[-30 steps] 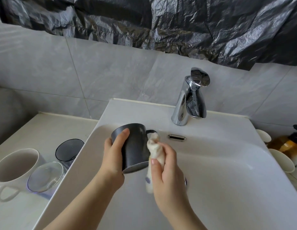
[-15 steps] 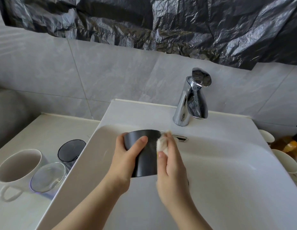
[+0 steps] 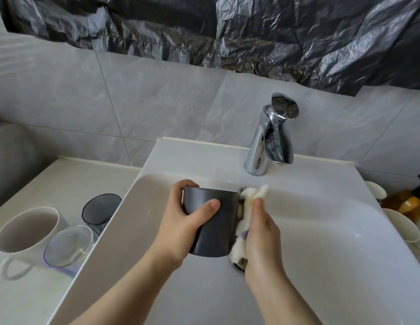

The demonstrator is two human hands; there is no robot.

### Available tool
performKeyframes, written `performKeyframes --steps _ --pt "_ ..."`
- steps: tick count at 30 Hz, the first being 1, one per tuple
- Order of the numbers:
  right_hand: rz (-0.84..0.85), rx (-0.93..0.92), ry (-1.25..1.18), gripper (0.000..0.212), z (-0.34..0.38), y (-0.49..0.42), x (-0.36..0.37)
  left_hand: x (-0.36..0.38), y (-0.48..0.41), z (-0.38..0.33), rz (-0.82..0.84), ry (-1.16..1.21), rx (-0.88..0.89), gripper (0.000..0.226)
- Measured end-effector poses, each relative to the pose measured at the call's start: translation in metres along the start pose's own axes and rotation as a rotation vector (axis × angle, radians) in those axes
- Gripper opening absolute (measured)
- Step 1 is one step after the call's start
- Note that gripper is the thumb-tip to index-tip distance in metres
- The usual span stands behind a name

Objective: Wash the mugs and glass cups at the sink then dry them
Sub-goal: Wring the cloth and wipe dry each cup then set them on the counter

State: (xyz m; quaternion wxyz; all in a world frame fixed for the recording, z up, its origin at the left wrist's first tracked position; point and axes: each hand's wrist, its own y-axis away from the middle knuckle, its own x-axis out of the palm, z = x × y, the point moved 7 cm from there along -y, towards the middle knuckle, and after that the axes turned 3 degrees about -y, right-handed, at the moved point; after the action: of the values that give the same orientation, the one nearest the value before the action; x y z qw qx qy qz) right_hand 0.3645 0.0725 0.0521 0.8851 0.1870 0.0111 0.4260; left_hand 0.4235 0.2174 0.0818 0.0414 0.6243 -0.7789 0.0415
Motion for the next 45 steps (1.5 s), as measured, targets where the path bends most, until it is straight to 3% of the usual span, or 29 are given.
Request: performKeyframes --steps 4,7,10,12,14,16,20,22,24,27,29,31,35,37,39,41,45 --pt "0.26 0.33 -0.364 0.055 -0.018 -0.002 0.017 -0.008 -0.008 0.016 -0.018 0.094 -0.114 0.078" --pt "0.267 0.374 -0.454 0.054 -0.015 -0.004 0.014 -0.003 -0.008 0.027 0.077 0.22 -0.252 0.095" --pt "0.391 0.402 -0.481 0.047 -0.009 0.009 0.026 0.004 -0.004 0.035 0.149 0.23 -0.347 0.11" --pt "0.408 0.383 -0.528 0.045 -0.008 0.011 0.028 0.006 -0.004 0.034 0.162 0.159 -0.345 0.106" --pt "0.363 0.298 -0.602 0.048 -0.006 0.006 0.024 0.004 -0.004 0.034 0.129 0.091 -0.348 0.083" --pt "0.32 0.257 -0.524 0.045 -0.008 0.002 0.024 0.006 -0.002 0.034 0.105 0.1 -0.358 0.065" --pt "0.336 0.08 -0.284 0.027 -0.003 0.009 0.031 0.003 -0.002 0.036 0.01 0.115 -0.339 0.082" --pt "0.337 -0.122 -0.135 0.019 0.003 0.019 0.031 -0.007 -0.006 0.04 -0.073 0.253 -0.39 0.083" --pt "0.321 -0.208 -0.034 0.021 -0.001 0.026 0.033 -0.012 -0.009 0.043 -0.087 0.356 -0.449 0.086" --pt "0.301 -0.135 -0.093 0.017 -0.001 0.017 0.036 -0.004 -0.004 0.032 0.008 0.268 -0.385 0.076" --pt "0.325 0.019 -0.249 0.031 0.003 0.008 0.033 0.013 0.003 0.028 0.11 0.184 -0.365 0.081" --pt "0.355 0.113 -0.332 0.043 0.005 0.011 0.026 0.019 0.005 0.034 0.098 0.178 -0.382 0.084" --pt "0.355 0.001 -0.259 0.042 -0.001 0.026 0.028 0.003 -0.002 0.049 -0.021 0.303 -0.517 0.081" --pt "0.282 -0.066 -0.189 0.026 0.004 0.018 0.028 0.0 0.0 0.046 0.0 0.3 -0.504 0.085" --pt "0.226 -0.077 -0.231 0.024 0.013 0.007 0.025 0.01 0.004 0.044 0.079 0.307 -0.517 0.091" --pt "0.26 -0.015 -0.285 0.024 0.014 0.006 0.026 0.018 0.006 0.042 0.088 0.263 -0.483 0.092" --pt "0.375 -0.08 -0.071 0.035 0.004 0.026 0.03 0.006 0.002 0.047 -0.031 0.276 -0.509 0.096"
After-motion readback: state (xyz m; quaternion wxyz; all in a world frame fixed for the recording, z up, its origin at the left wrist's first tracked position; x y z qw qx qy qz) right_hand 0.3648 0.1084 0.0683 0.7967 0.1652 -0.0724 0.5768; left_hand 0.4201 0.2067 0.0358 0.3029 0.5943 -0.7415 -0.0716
